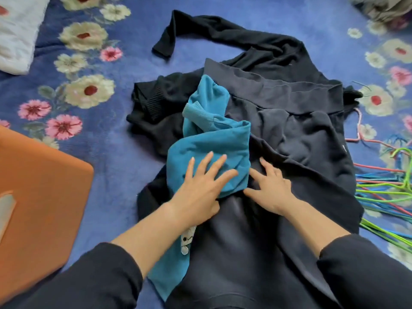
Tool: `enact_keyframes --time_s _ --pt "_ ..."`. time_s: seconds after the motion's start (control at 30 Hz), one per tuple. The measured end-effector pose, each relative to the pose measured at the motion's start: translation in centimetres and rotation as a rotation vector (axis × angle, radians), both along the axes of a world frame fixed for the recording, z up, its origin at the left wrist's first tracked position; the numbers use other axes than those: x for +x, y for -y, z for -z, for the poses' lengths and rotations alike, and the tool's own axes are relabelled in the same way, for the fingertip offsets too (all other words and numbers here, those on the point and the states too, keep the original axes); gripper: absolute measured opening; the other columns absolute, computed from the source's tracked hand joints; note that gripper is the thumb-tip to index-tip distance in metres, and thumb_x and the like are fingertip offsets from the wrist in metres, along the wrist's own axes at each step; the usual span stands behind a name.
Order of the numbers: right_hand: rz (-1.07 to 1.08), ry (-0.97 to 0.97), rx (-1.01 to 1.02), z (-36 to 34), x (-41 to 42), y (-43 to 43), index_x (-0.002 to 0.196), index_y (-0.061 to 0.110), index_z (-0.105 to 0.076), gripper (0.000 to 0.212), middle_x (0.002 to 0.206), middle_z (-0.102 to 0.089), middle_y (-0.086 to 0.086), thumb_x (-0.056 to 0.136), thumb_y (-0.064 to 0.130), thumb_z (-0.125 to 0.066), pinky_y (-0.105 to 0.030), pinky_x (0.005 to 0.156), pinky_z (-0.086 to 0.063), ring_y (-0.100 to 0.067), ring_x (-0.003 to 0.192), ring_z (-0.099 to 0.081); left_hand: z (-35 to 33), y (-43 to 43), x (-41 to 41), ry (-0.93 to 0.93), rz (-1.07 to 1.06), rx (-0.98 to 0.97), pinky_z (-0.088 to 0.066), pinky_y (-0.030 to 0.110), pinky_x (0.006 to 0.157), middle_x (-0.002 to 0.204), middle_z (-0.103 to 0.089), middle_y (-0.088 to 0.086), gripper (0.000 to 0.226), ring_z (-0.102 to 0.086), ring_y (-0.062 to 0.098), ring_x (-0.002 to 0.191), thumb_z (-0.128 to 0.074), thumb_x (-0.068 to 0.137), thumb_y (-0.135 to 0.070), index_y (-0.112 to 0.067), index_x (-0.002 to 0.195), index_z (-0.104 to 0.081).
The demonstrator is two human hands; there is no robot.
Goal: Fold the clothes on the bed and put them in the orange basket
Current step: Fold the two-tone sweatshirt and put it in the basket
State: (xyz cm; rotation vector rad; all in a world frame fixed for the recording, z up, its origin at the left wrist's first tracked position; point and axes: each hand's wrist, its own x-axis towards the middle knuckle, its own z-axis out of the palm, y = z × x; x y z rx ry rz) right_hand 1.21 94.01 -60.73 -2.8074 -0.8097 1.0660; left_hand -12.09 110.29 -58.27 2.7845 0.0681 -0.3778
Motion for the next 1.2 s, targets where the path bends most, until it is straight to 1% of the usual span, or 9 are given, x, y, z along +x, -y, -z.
enact_keyframes --time_s 0.07,0.17,0.3,0.37,0.5,0.63,0.83,1.0,1.2 --pt "0.171 0.010 0.208 0.1 0.7 0.6 0.134 0.042 -0.051 0.050 0.151 -0.031 0.001 0.087 0.029 -0.059 -0.043 0.110 -0.028 -0.022 0.137 -0.026 1.6 0.2 -2.4 0.008 -0.088 0.132 -0.031 0.055 0.106 0.142 -0.044 0.014 0.093 -0.041 0.031 0.130 -0.078 0.050 -0.016 -0.027 0.137 -0.045" --pt "0.694 -0.191 0.550 -0.3 2.4 -0.9 0.116 0.025 -0.068 0.034 0.117 -0.062 -0.001 0.087 0.016 -0.053 -0.030 0.086 -0.045 -0.013 0.105 -0.054 3.1 -1.1 -4.6 0.175 -0.196 0.109 -0.040 0.043 0.081 0.103 -0.056 0.005 0.073 -0.052 0.026 0.092 -0.078 0.052 -0.016 -0.023 0.119 -0.050" --pt "1.068 -0.485 0.626 -1.8 3.1 -4.3 0.105 0.008 -0.064 0.031 0.082 -0.066 -0.005 0.099 0.028 -0.041 -0.027 0.059 -0.048 -0.015 0.067 -0.059 2.4 -3.2 -6.5 0.269 -0.345 -0.180 -0.044 0.034 0.069 0.088 -0.058 -0.001 0.034 -0.052 0.021 0.079 -0.049 0.073 -0.023 -0.026 0.108 -0.047" --pt "1.137 -0.623 0.588 -1.9 2.0 -5.7 0.094 0.007 -0.061 0.037 0.074 -0.066 -0.009 0.101 0.032 -0.034 -0.028 0.056 -0.050 -0.020 0.059 -0.061 2.0 -3.5 -7.5 0.301 -0.475 -0.283 -0.038 0.026 0.073 0.096 -0.064 0.001 0.040 -0.049 0.015 0.087 -0.061 0.074 -0.013 -0.025 0.109 -0.046" --pt "1.136 -0.801 0.466 -1.7 -0.3 -8.2 0.086 0.009 -0.064 0.035 0.070 -0.066 -0.005 0.087 0.042 -0.052 -0.026 0.063 -0.049 -0.020 0.061 -0.058 1.8 -3.7 -9.9 0.370 -0.684 -0.256 -0.037 0.026 0.078 0.104 -0.066 0.004 0.050 -0.050 0.015 0.095 -0.062 0.066 -0.007 -0.027 0.110 -0.048" --pt "1.089 -0.987 0.532 -1.8 -2.0 -10.9 0.112 0.017 -0.070 0.048 0.108 -0.073 -0.008 0.071 0.043 -0.062 -0.042 0.093 -0.053 -0.027 0.098 -0.069 1.7 -3.3 -11.4 0.401 -0.790 -0.271 -0.036 0.024 0.074 0.094 -0.058 -0.009 0.041 -0.049 0.016 0.091 -0.052 0.065 -0.016 -0.031 0.103 -0.051" --pt "1.098 -0.830 1.064 -5.9 1.0 -13.2 0.114 -0.003 -0.066 0.061 0.114 -0.066 -0.026 0.054 0.010 -0.069 -0.050 0.084 -0.053 -0.038 0.093 -0.066 1.6 -2.8 -10.5 0.404 -0.975 -0.332 -0.034 0.020 0.069 0.092 -0.060 -0.009 0.041 -0.054 0.016 0.086 -0.068 0.070 0.005 -0.021 0.100 -0.059" --pt "1.166 -0.419 1.386 -8.9 8.7 -9.5 0.113 -0.006 -0.063 0.065 0.111 -0.066 -0.028 0.050 0.007 -0.072 -0.057 0.082 -0.055 -0.046 0.097 -0.066 1.0 -1.2 -9.8 0.411 -0.789 -0.300 -0.049 0.039 0.067 0.093 -0.061 -0.005 0.032 -0.057 0.020 0.083 -0.060 0.074 -0.018 -0.033 0.101 -0.051" --pt "1.492 -0.236 0.793 -3.0 10.5 1.2 0.119 0.009 -0.059 0.058 0.111 -0.069 -0.015 0.062 0.003 -0.065 -0.050 0.072 -0.058 -0.034 0.091 -0.069 3.3 1.0 -12.9 0.202 -0.470 -0.136 -0.051 0.030 0.047 0.090 -0.049 -0.009 0.077 -0.055 0.015 0.079 -0.072 0.045 0.007 -0.029 0.110 -0.052"
